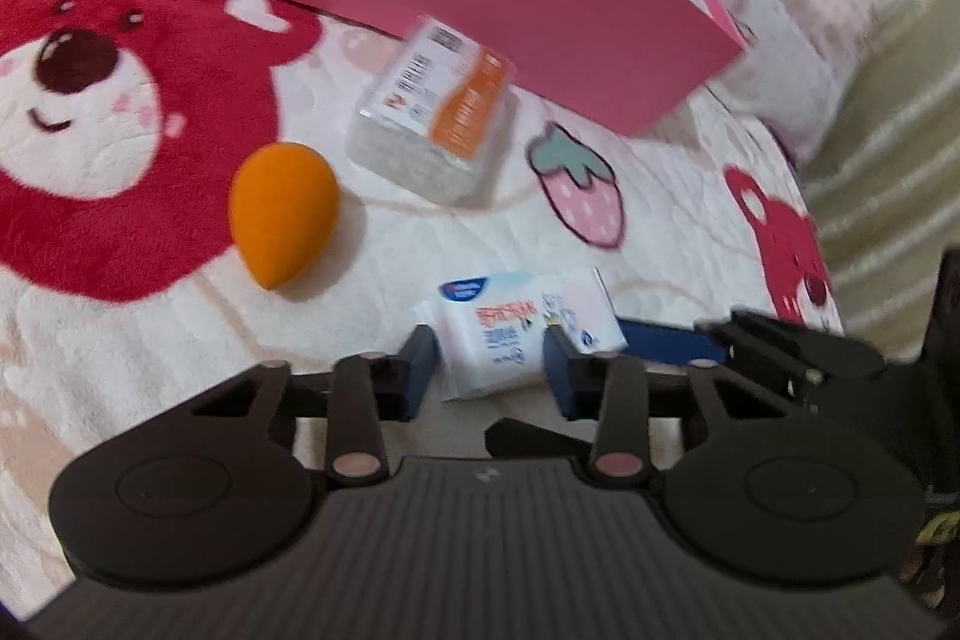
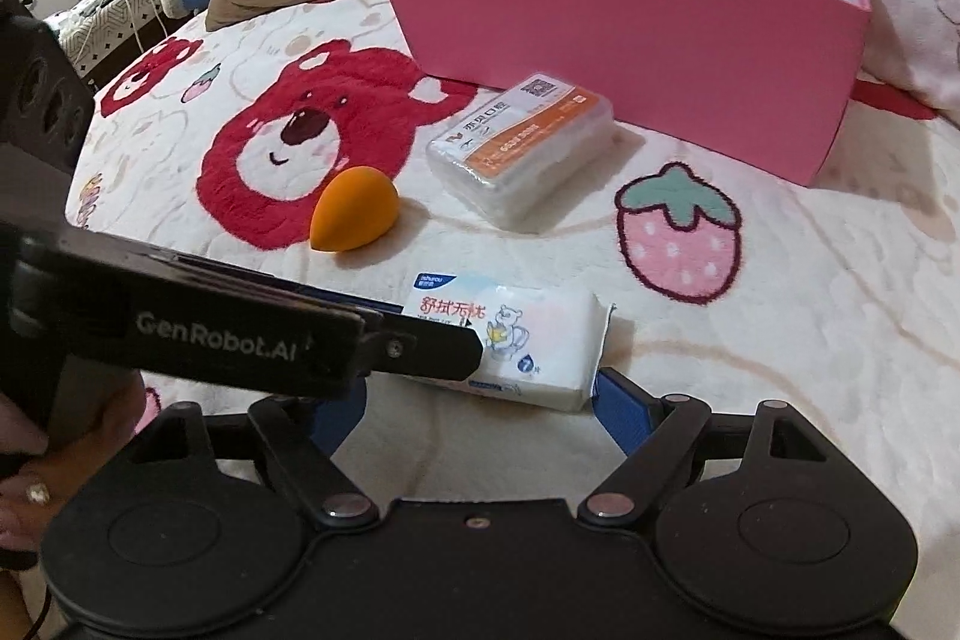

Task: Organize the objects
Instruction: 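Move the open left gripper down onto the white wet-wipe pack, then close the left gripper on the white wet-wipe pack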

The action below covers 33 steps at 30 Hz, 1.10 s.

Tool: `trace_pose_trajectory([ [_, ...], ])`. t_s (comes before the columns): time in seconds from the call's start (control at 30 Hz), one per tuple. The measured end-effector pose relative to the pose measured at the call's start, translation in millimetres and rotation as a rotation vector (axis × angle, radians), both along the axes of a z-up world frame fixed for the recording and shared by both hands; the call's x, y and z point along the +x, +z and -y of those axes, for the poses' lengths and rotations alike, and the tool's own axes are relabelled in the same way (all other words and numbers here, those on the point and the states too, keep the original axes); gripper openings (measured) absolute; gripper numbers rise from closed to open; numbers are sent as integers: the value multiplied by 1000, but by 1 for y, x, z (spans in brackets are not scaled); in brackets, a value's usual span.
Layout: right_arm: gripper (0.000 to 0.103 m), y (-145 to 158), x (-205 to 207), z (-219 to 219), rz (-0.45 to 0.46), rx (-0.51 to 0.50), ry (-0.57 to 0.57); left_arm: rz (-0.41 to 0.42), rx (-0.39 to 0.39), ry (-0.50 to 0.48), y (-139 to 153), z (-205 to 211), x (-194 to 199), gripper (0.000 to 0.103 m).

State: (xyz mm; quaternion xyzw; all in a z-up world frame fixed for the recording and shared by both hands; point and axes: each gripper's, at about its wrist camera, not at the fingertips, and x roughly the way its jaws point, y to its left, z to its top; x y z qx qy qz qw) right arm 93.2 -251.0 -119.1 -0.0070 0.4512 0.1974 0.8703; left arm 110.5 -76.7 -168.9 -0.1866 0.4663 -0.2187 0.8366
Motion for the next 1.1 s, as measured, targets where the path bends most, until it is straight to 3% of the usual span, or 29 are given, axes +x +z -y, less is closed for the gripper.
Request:
trace_pose_trajectory([
  [0.53, 87, -10, 6, -3, 3, 11, -30, -13, 28, -11, -2, 4, 3, 32],
  [0.67, 87, -8, -1, -15, 37, -85, 23, -22, 17, -11, -2, 3, 3, 33],
  [1.1, 87, 10, -10, -15, 56, -78, -6, -71, 5, -57, 12, 5, -8, 33],
])
